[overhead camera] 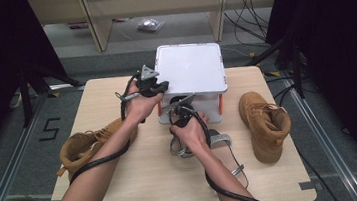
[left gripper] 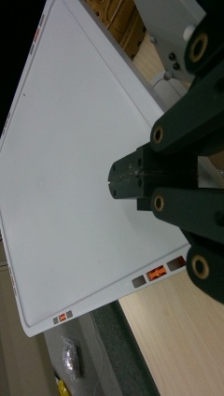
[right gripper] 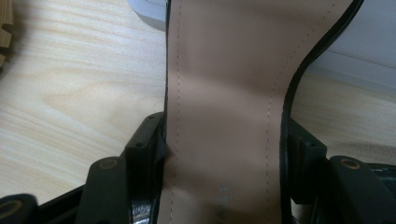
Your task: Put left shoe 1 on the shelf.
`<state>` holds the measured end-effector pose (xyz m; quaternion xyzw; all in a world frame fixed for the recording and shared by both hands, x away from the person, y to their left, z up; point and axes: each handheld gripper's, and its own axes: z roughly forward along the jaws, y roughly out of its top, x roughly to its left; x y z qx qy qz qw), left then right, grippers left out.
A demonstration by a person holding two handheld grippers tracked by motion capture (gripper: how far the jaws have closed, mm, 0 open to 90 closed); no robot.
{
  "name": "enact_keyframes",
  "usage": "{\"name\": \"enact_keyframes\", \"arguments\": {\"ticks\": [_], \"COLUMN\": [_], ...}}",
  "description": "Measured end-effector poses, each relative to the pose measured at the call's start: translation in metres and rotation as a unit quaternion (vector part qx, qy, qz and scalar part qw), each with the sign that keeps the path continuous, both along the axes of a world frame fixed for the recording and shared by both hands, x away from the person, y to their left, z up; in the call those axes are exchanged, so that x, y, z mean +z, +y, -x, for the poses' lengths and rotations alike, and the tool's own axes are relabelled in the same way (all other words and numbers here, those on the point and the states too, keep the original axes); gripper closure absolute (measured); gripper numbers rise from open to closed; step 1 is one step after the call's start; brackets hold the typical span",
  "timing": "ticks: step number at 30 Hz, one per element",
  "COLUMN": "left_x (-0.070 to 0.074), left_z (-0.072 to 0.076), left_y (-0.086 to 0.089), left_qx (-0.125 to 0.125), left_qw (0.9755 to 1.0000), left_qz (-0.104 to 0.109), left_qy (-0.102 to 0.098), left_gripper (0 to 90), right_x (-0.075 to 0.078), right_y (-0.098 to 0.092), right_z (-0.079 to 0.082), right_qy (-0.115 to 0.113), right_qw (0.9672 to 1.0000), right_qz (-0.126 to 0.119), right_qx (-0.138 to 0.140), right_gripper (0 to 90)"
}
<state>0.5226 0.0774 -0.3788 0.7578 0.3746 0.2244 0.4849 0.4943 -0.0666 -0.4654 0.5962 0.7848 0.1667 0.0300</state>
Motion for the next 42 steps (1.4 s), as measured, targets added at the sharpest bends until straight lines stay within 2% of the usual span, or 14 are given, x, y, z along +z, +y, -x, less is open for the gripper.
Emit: {"name": "enact_keyframes", "arguments": {"ticks": [3, 5, 6, 9, 11, 13, 16, 23, 26, 29, 30, 32, 35, 42], "left_x": [0.000, 0.000, 0.000, 0.000, 0.000, 0.000, 0.000, 0.000, 0.000, -0.001, 0.000, 0.000, 0.000, 0.000], "left_z": [0.000, 0.000, 0.000, 0.000, 0.000, 0.000, 0.000, 0.000, 0.000, 0.001, 0.000, 0.000, 0.000, 0.000], "left_y": [0.000, 0.000, 0.000, 0.001, 0.001, 0.001, 0.000, 0.000, -0.001, -0.001, -0.001, 0.000, 0.000, 0.000], "left_qx": [0.000, 0.000, -0.001, -0.001, -0.001, -0.001, -0.001, -0.001, 0.001, 0.001, 0.000, 0.000, 0.000, -0.001], "left_qw": [1.0000, 1.0000, 1.0000, 1.0000, 1.0000, 1.0000, 1.0000, 1.0000, 1.0000, 1.0000, 1.0000, 1.0000, 1.0000, 1.0000], "left_qz": [-0.001, 0.000, 0.000, -0.001, 0.000, 0.000, -0.001, -0.001, -0.003, -0.003, -0.003, -0.003, -0.003, -0.002], "left_qy": [-0.001, -0.001, -0.001, -0.001, -0.001, -0.001, -0.001, -0.002, -0.004, -0.005, -0.004, -0.003, -0.003, -0.004], "left_gripper": [89.6, 89.6, 89.6, 89.6, 89.6, 89.6, 89.6, 89.6, 89.6, 89.6, 89.7, 89.7, 89.7, 89.7], "right_x": [-0.002, -0.002, -0.002, -0.005, -0.006, -0.006, -0.005, 0.010, 0.017, 0.024, 0.030, 0.036, 0.042, 0.056], "right_y": [0.005, 0.004, 0.008, 0.007, 0.013, 0.013, 0.010, 0.003, 0.002, 0.000, 0.001, -0.003, -0.006, -0.020], "right_z": [0.000, -0.001, -0.001, -0.003, -0.003, -0.002, -0.003, 0.003, 0.010, 0.017, 0.021, 0.024, 0.027, 0.042], "right_qy": [0.006, 0.008, 0.011, 0.013, 0.016, 0.010, 0.016, -0.026, -0.006, -0.013, 0.005, -0.029, -0.033, -0.004], "right_qw": [0.9998, 0.9999, 0.9996, 0.9998, 0.9983, 0.9984, 0.9996, 0.9995, 1.0000, 0.9996, 0.9993, 0.9989, 0.9986, 0.9987], "right_qz": [-0.009, -0.004, -0.004, -0.007, -0.007, -0.004, -0.004, 0.008, -0.006, -0.025, -0.033, -0.036, -0.040, -0.038], "right_qx": [-0.018, -0.008, -0.025, -0.011, -0.056, -0.055, -0.022, 0.013, 0.005, -0.008, -0.017, -0.003, 0.008, 0.035], "right_gripper": [42.0, 42.0, 41.9, 41.6, 41.4, 41.3, 40.3, 34.8, 34.9, 35.8, 36.0, 36.4, 38.5, 62.9]}}
